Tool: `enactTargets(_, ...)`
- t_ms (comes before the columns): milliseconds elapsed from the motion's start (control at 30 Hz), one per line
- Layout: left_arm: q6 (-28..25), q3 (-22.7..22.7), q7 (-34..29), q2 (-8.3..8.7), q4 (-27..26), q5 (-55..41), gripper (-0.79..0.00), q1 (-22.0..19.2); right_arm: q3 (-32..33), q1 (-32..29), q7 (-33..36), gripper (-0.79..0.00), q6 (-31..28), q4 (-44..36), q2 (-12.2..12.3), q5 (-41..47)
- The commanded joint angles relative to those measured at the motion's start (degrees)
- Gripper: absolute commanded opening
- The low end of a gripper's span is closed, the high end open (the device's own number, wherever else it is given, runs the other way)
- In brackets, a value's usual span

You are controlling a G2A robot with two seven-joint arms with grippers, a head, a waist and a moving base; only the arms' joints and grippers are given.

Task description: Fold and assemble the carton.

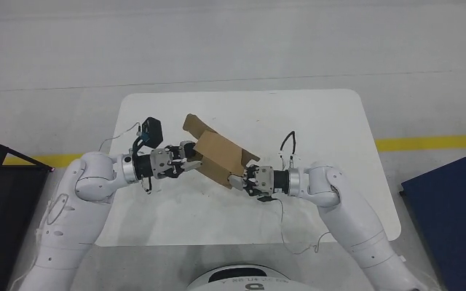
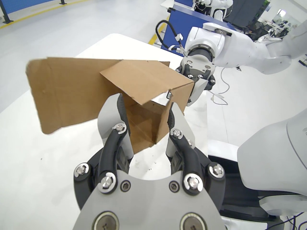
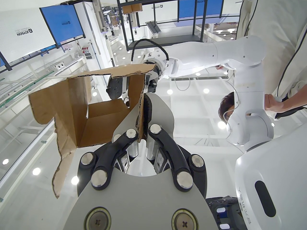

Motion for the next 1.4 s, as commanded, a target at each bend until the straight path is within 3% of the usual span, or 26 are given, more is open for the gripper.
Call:
enactTargets(0,0.03,0.42,-1.1,0.26,0.53,-1.07,-0.406,-0.16,-0.12,0.18,0.07,-0.785,-0.02,-0.16,0.09,-0.01)
enactTargets(367,0.03,3.16,-5.57,1.66,-0.07,-4.15,-0.382,-0.96,-1.71,1.31,-0.66,-0.785,0.0,-0.16,0.62,0.33)
enactTargets(667,0.03,5.93,-8.14,2.63,-1.04,-4.86,-0.409,-1.76,-2.23,1.58,-0.86,-0.785,-0.33,0.04,1.07,-0.26)
enactTargets(700,0.03,6.22,-7.92,2.7,-1.09,-5.12,-0.431,-1.79,-2.25,1.61,-0.73,-0.785,-0.53,0.07,1.1,-0.37)
enactTargets(733,0.03,6.49,-7.78,2.78,-1.08,-5.41,-0.508,-1.86,-2.25,1.62,-0.56,-0.785,-0.74,0.12,1.14,-0.5)
enactTargets(767,0.03,6.65,-7.61,2.87,-0.97,-5.68,-0.656,-1.96,-2.2,1.61,-0.25,-0.582,-1.03,0.14,1.17,-0.59)
enactTargets(800,0.03,6.79,-7.39,2.95,-0.8,-5.95,-0.785,-2.03,-2.13,1.59,0.08,-0.428,-1.19,0.12,1.2,-0.77)
enactTargets(833,0.03,7.01,-7.3,3.04,-0.57,-6.28,-0.785,-2.04,-2.03,1.53,0.42,-0.357,-1.37,0.13,1.25,-0.97)
enactTargets(900,0.03,7.32,-7.26,3.22,0.24,-7.04,-0.785,-2.17,-1.59,1.27,1.37,-0.095,-1.79,0.07,1.36,-1.27)
enactTargets(933,0.03,7.41,-7.14,3.29,0.8,-7.51,-0.785,-2.26,-1.2,1.03,2.1,0.0,-2.04,-0.08,1.43,-1.5)
enactTargets(1067,2.83,7.55,-5.13,3.41,3.43,-12.47,-0.785,-2.59,2.17,-0.87,6.36,0.0,-4.08,-1.35,1.91,-3.16)
enactTargets(1200,4.0,7.53,-3.48,3.44,4.67,-17.28,-0.785,-2.88,7.4,-4.47,15.04,0.0,-8.89,-3.71,2.31,-5.88)
enactTargets(1367,4.0,7.53,-3.48,3.44,4.67,-17.28,-0.785,-2.88,7.4,-4.47,15.04,0.0,-8.89,-3.71,2.31,-5.88)
